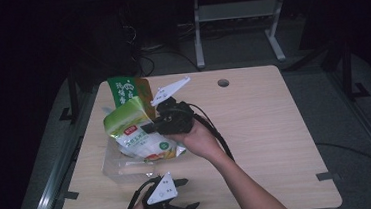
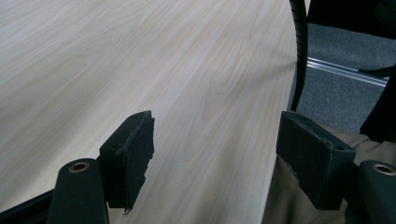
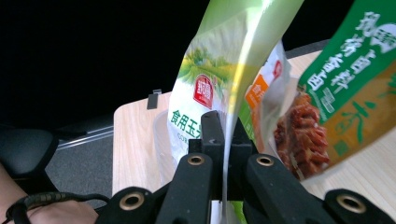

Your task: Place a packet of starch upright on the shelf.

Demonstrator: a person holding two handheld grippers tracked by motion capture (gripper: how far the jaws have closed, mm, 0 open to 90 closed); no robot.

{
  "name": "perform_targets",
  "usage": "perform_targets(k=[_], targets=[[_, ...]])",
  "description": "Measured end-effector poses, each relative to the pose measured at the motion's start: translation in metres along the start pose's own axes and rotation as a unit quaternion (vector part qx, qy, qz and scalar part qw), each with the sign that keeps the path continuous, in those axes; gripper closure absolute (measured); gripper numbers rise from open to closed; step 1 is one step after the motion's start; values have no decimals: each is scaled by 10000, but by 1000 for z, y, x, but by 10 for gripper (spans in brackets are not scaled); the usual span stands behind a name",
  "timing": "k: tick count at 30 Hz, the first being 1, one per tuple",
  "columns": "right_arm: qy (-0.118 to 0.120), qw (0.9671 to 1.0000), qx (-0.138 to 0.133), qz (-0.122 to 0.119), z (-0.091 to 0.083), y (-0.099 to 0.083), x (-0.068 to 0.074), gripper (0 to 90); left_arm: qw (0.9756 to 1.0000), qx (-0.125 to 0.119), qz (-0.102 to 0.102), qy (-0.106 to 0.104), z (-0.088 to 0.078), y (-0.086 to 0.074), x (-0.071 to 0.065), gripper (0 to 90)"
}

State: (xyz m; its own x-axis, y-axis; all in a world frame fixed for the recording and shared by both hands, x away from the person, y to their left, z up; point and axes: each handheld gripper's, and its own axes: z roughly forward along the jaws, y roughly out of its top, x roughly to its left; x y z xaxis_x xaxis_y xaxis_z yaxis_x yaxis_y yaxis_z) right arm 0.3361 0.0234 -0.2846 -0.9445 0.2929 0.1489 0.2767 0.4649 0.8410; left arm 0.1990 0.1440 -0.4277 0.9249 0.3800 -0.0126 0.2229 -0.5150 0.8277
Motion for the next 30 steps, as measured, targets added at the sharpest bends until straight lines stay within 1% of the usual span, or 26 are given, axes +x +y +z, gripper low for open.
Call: perform_targets(k=[1, 2, 9, 11, 12, 15, 17, 18, 19, 21, 23, 24, 27, 29, 30], targets=[[-11, 10000, 29, -60, 2, 2, 0, 897, 10000, 2, 4, 8, 0, 0, 0, 272], [24, 10000, 41, 9, 4, 3, 1, 897, 10000, -2, 8, 15, -1, 0, 1, 271], [182, 9996, 182, -70, 28, 17, 5, 897, 10000, -20, -28, 21, -1, 0, 0, 265], [251, 9994, 217, -97, 36, 21, 6, 897, 10000, -14, -16, 23, -2, 0, 0, 265], [294, 9993, 221, -69, 39, 22, 7, 897, 10000, -31, -25, 29, -2, 0, 0, 265], [438, 9985, 303, -134, 55, 26, 8, 897, 10000, -9, 3, 69, -3, -1, 2, 263], [535, 9978, 365, -131, 66, 27, 7, 896, 10000, -22, -34, 65, -3, -2, 3, 261], [561, 9975, 400, -121, 70, 27, 7, 897, 9999, -59, -113, 67, -3, -2, 2, 262], [628, 9970, 446, -92, 77, 27, 5, 897, 9999, -36, -154, 59, -4, -3, 2, 261], [792, 9958, 455, 21, 90, 26, 1, 897, 9999, -27, -156, 59, -3, -4, 3, 262], [925, 9946, 457, 90, 96, 25, 0, 896, 9999, 6, -127, 55, -3, -3, 3, 262], [966, 9942, 460, 122, 101, 23, -1, 896, 9999, 7, -88, 52, -3, -3, 3, 262], [1038, 9931, 516, 197, 110, 19, -4, 895, 9999, 23, -147, 32, -2, -4, 1, 262], [1074, 9924, 586, 158, 116, 15, -5, 893, 9999, 31, -124, 28, -1, -4, 0, 262], [1081, 9918, 659, 180, 117, 13, -5, 892, 9999, 61, -104, 21, 0, -4, 0, 262]])
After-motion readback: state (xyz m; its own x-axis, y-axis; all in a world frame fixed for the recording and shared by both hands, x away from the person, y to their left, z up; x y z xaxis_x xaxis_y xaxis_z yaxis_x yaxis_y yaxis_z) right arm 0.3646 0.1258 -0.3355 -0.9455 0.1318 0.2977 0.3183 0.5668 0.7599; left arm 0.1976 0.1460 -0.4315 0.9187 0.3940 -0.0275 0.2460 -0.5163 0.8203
